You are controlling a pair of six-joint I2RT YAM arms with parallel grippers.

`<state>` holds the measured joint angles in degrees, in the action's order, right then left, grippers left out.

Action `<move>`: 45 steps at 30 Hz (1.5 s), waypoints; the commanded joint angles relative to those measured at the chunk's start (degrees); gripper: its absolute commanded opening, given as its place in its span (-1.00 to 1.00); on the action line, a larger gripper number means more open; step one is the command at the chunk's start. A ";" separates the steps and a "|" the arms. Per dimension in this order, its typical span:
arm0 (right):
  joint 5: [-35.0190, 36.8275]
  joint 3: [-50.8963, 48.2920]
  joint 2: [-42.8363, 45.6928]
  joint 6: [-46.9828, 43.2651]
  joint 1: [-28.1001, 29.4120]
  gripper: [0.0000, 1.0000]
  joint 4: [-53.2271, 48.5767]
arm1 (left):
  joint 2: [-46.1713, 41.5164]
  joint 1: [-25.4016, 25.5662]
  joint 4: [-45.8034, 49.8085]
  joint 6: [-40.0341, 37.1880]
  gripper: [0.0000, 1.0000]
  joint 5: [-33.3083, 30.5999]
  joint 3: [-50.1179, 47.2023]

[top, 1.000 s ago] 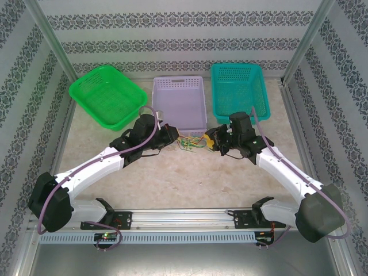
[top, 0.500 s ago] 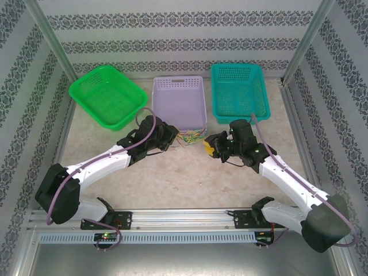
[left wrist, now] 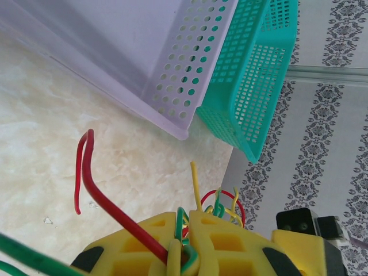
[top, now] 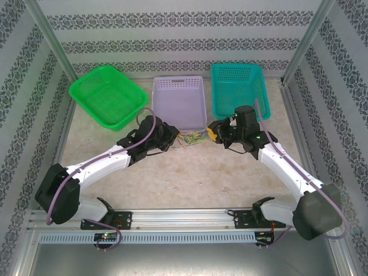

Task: Untangle the cables

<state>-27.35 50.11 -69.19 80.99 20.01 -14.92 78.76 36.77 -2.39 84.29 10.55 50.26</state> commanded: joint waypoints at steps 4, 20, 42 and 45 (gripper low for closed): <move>-1.38 0.11 -0.84 -1.51 0.38 -0.52 -0.52 | -0.56 0.58 -1.17 -0.05 -1.00 1.11 1.21; -0.15 -1.15 -0.77 -7.07 -0.69 -0.41 -3.77 | 0.64 0.57 0.27 -1.76 -1.00 2.44 3.27; -0.86 0.39 -0.83 -5.93 -1.71 -0.44 -3.70 | 1.55 0.58 0.85 -2.82 -1.00 3.44 4.06; -0.92 1.10 -1.21 -5.80 -1.28 -0.52 -3.66 | 1.81 0.62 0.81 -2.78 -1.00 3.43 4.15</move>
<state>-27.86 49.30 -69.97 74.96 18.15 -19.79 80.16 36.80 -0.84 82.74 13.30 52.31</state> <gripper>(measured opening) 0.250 0.090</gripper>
